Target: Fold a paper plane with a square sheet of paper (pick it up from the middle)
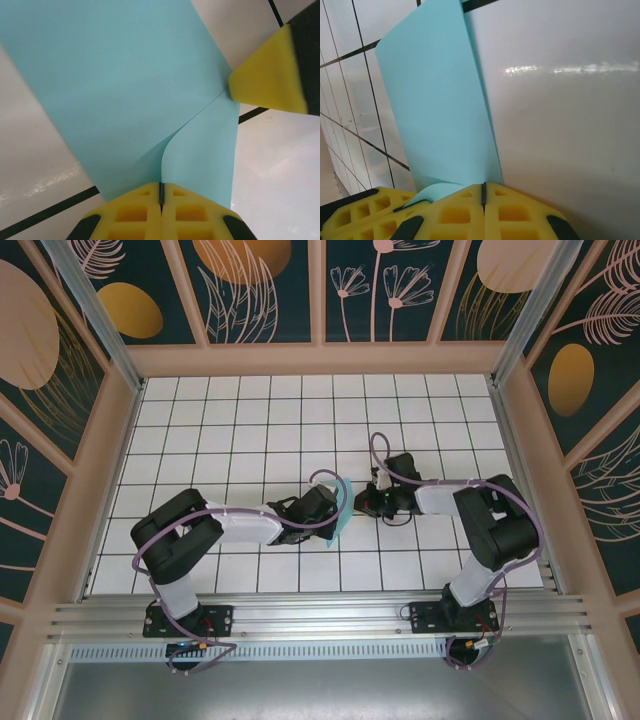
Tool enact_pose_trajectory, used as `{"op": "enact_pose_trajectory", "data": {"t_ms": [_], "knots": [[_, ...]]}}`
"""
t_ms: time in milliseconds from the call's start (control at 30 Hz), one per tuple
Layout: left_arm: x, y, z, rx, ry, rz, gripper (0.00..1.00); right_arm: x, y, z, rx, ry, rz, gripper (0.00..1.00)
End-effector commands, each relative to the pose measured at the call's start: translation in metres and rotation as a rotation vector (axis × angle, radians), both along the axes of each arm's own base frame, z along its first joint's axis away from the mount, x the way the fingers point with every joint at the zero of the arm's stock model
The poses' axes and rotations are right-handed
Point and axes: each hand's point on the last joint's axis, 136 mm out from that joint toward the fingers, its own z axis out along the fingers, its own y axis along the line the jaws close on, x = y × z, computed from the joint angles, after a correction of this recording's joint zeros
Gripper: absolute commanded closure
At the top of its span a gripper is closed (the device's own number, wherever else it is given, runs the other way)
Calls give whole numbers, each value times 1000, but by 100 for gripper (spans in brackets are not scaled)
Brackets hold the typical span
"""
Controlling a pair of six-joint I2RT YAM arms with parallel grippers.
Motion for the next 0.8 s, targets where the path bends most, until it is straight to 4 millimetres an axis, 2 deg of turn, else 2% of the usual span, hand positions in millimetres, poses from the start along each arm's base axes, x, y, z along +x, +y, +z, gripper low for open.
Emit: {"op": "enact_pose_trajectory", "data": {"t_ms": [0,100,200,333,567,767], "knots": [[-6,8,-15,49,45,-5,95,-2,3,32,47,-72,9,96],[-6,7,-16,44,48,-5,95,-18,5,39,110,-77,-12,97],[-6,6,-17,46,49,-7,95,-37,9,38,148,-67,-27,98],[-7,5,-19,45,55,-16,95,-52,17,38,185,-74,-36,100],[-8,3,-22,48,65,-29,95,-63,30,35,228,-73,-42,100],[-8,2,-23,51,66,-33,95,-59,37,29,211,-69,-39,100]]}}
